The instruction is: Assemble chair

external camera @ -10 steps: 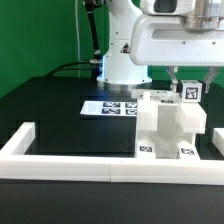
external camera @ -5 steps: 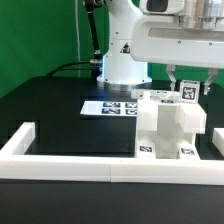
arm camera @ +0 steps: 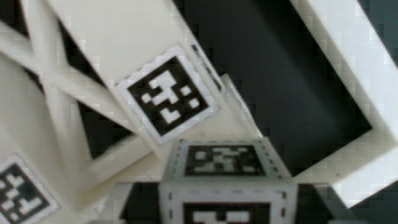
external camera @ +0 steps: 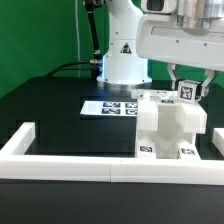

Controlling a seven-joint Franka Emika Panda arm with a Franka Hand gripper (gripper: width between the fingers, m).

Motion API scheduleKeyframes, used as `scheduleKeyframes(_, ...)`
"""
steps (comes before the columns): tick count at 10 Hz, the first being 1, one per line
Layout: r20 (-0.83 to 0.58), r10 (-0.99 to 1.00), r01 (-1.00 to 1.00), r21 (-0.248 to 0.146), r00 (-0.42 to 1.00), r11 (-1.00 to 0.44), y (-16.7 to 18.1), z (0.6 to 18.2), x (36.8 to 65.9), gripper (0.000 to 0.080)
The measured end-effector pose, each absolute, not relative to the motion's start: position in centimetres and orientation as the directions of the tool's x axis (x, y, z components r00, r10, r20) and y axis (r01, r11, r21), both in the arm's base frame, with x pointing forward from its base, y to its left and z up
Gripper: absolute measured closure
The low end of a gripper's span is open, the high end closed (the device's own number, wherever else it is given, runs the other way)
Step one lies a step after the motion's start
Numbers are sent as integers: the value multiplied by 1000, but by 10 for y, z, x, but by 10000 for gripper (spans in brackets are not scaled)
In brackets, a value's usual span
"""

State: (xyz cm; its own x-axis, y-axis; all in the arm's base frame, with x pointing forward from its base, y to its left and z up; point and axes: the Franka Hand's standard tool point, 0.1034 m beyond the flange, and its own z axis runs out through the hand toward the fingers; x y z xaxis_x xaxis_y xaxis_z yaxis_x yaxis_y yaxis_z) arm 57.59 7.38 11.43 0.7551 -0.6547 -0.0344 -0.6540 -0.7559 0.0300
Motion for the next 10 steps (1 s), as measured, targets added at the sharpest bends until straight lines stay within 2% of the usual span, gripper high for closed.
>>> scheduleKeyframes(2, -32, -720, -720, 33, 693, -694, 74, 114, 576, 512)
scheduleKeyframes(10, -16, -954, -953, 43, 300, -300, 78, 114, 575, 512)
